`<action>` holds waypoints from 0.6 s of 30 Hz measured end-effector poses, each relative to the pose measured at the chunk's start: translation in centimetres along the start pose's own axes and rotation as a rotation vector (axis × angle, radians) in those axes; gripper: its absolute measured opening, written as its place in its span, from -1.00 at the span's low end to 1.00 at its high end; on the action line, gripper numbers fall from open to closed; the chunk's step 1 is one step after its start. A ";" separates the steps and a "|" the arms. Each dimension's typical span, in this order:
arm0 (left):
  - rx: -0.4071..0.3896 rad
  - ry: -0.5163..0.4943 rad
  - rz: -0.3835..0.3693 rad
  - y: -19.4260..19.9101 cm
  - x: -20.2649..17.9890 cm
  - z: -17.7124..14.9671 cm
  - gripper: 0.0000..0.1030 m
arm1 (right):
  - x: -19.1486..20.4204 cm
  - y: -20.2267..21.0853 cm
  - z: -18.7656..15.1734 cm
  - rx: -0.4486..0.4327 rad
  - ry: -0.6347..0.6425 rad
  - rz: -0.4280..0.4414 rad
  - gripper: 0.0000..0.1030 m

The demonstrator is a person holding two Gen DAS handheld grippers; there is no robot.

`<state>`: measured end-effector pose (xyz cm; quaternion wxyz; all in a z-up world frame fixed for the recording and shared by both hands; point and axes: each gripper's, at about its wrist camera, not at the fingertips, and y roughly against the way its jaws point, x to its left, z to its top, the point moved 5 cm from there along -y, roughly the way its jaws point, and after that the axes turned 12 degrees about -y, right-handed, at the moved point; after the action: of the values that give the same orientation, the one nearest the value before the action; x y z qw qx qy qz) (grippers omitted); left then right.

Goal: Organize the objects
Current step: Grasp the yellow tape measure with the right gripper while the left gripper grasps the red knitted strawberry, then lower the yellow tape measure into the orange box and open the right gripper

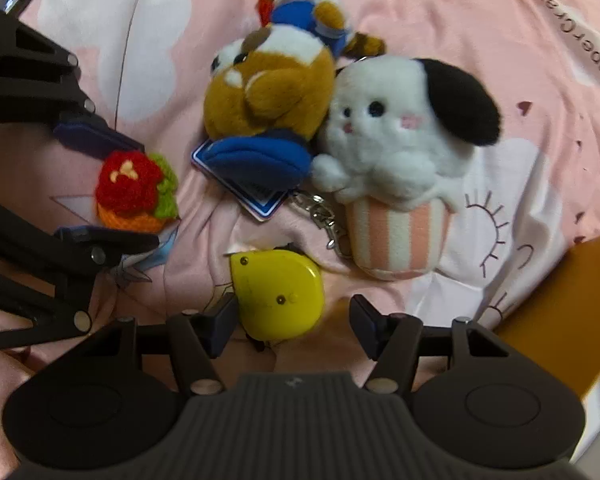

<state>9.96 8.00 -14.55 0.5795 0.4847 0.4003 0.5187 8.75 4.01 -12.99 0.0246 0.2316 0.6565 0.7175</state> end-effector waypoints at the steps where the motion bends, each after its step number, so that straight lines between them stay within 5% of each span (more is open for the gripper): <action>1: 0.007 -0.001 0.005 -0.2 0.0 -0.1 0.06 | 0.1 -0.2 0.0 0.008 0.010 0.000 0.23; 8: 0.004 0.002 0.010 0.0 -0.1 -0.8 -0.11 | 0.8 -1.5 0.4 0.047 0.042 -0.021 0.22; 10: -0.005 0.008 0.008 0.2 -0.1 -1.0 -0.11 | 0.8 -1.6 0.1 0.050 0.039 -0.017 0.05; 18: -0.074 0.058 -0.057 2.0 0.2 -1.5 -0.13 | -0.2 1.6 -2.0 -0.043 0.002 -0.008 0.04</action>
<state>8.10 8.39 -12.90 0.5998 0.4360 0.4110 0.5304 8.65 1.85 -11.62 0.0318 0.2275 0.6418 0.7317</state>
